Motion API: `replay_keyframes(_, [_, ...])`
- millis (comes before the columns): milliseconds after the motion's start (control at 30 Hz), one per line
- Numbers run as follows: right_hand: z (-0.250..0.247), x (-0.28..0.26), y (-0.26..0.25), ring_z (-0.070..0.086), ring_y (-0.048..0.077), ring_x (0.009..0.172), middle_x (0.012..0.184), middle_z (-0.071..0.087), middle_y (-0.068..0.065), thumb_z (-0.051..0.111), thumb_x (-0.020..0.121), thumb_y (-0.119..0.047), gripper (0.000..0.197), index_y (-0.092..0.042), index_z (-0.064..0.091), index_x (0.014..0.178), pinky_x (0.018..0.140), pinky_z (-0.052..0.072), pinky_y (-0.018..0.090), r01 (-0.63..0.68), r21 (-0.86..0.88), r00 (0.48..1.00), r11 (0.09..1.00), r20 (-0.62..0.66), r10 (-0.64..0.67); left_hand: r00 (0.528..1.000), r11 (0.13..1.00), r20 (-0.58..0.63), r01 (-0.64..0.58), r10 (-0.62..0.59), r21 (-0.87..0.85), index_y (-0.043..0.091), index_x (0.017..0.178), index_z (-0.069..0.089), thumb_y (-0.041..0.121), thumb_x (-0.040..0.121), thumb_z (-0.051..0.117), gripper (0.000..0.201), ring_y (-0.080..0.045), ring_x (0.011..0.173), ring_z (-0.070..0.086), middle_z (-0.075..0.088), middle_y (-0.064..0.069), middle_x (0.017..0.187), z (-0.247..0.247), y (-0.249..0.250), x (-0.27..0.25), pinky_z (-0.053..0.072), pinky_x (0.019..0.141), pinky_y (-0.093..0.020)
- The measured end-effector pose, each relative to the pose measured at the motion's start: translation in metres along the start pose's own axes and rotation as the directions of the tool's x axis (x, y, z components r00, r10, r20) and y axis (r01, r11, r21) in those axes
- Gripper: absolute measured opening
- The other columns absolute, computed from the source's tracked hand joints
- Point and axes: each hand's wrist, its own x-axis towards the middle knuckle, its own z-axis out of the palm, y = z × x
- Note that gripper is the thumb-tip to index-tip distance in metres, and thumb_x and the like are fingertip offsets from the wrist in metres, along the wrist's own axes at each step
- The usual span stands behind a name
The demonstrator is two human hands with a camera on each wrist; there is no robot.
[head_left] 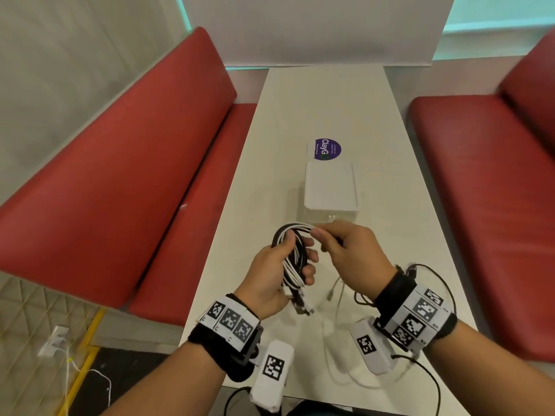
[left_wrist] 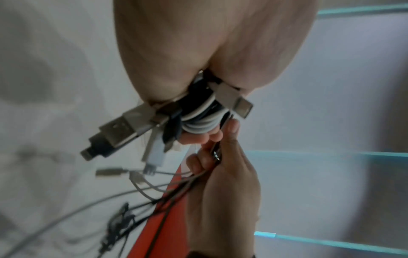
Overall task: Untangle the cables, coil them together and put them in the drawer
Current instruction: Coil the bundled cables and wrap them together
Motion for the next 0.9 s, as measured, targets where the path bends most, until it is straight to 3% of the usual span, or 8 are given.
replay_keyframes(67, [0.006,-0.003,0.001,0.056,0.006,0.075,0.092,0.054,0.0,0.051,0.105,-0.019,0.028,-0.03,0.072,0.12,0.075,0.043,0.013,0.031,0.017,0.999,0.999,0.042,-0.032,0.998,0.999,-0.045,-0.042,0.041,-0.024,-0.001,0.117,0.066,0.041,0.104,0.046,0.048,-0.022,0.06,0.05,0.065,-0.015,0.088,0.004,0.001,0.004,0.046,0.055,-0.031])
replay_keyframes(133, [0.01,-0.002,0.001,0.058,0.005,0.068,0.098,0.05,-0.002,0.054,0.103,-0.013,0.032,-0.03,0.07,0.126,0.072,0.047,0.016,-0.027,0.128,1.0,0.991,0.011,0.026,0.998,0.998,-0.058,-0.04,0.037,-0.045,-0.002,0.124,0.064,0.044,0.102,0.047,0.054,-0.022,0.064,0.053,0.067,-0.015,0.094,0.005,0.002,0.005,0.048,0.055,-0.029])
replay_keyframes(267, [0.01,0.0,-0.003,0.067,0.021,0.055,0.079,0.069,0.01,0.075,0.089,-0.006,0.011,-0.009,0.071,0.098,0.052,0.055,0.034,-0.146,0.415,0.973,0.898,-0.104,0.206,0.999,0.977,0.05,0.022,-0.011,-0.21,0.005,0.134,0.063,0.047,0.094,0.053,0.058,-0.022,0.071,0.055,0.061,-0.014,0.09,0.002,0.0,0.004,0.052,0.063,-0.029])
replay_keyframes(333, [0.011,0.0,-0.006,0.069,0.027,0.052,0.072,0.073,0.011,0.08,0.084,-0.005,0.014,0.002,0.068,0.085,0.05,0.055,0.036,-0.197,0.466,0.961,0.862,-0.081,0.264,0.994,0.97,0.102,-0.015,0.041,-0.242,0.007,0.133,0.063,0.045,0.096,0.05,0.054,-0.025,0.075,0.06,0.064,-0.015,0.104,0.002,-0.003,0.005,0.052,0.071,-0.036])
replay_keyframes(433, [0.01,-0.003,-0.008,0.071,0.029,0.053,0.089,0.079,0.002,0.081,0.083,-0.008,0.017,0.003,0.068,0.08,0.049,0.057,0.038,-0.223,0.436,0.961,0.872,-0.053,0.273,0.984,0.972,0.126,-0.099,0.129,-0.214,0.008,0.12,0.065,0.042,0.1,0.042,0.046,-0.03,0.088,0.065,0.065,-0.018,0.13,0.01,-0.009,0.003,0.049,0.075,-0.042])
replay_keyframes(633, [0.023,-0.019,-0.014,0.069,0.024,0.058,0.092,0.071,-0.004,0.077,0.089,-0.029,0.009,-0.023,0.081,0.094,0.06,0.06,0.042,-0.136,0.338,0.978,0.931,-0.105,0.181,0.977,0.949,-0.011,-0.212,0.215,-0.232,0.014,0.107,0.068,0.044,0.095,0.051,0.036,-0.032,0.115,0.066,0.072,-0.009,0.113,0.009,-0.008,0.011,0.054,0.086,-0.05])
replay_keyframes(800, [0.028,-0.027,-0.012,0.066,0.0,0.094,0.106,0.069,-0.013,0.084,0.081,-0.03,0.029,-0.028,0.079,0.11,0.079,0.05,0.013,-0.036,0.276,0.988,0.961,-0.132,0.075,0.964,0.905,0.003,-0.247,0.265,-0.346,0.016,0.102,0.061,0.031,0.089,0.069,0.021,-0.023,0.101,0.069,0.067,0.002,0.09,0.008,-0.007,0.016,0.056,0.087,-0.044])
replay_keyframes(900, [0.025,-0.029,-0.009,0.068,0.008,0.084,0.116,0.063,-0.013,0.079,0.087,-0.027,0.029,-0.031,0.076,0.116,0.077,0.059,0.028,0.006,0.269,0.996,0.963,-0.083,0.017,0.965,0.892,-0.049,-0.256,0.256,-0.373,0.017,0.097,0.063,0.037,0.086,0.074,0.025,-0.021,0.093,0.057,0.057,0.004,0.085,0.004,-0.007,0.022,0.042,0.1,-0.048])
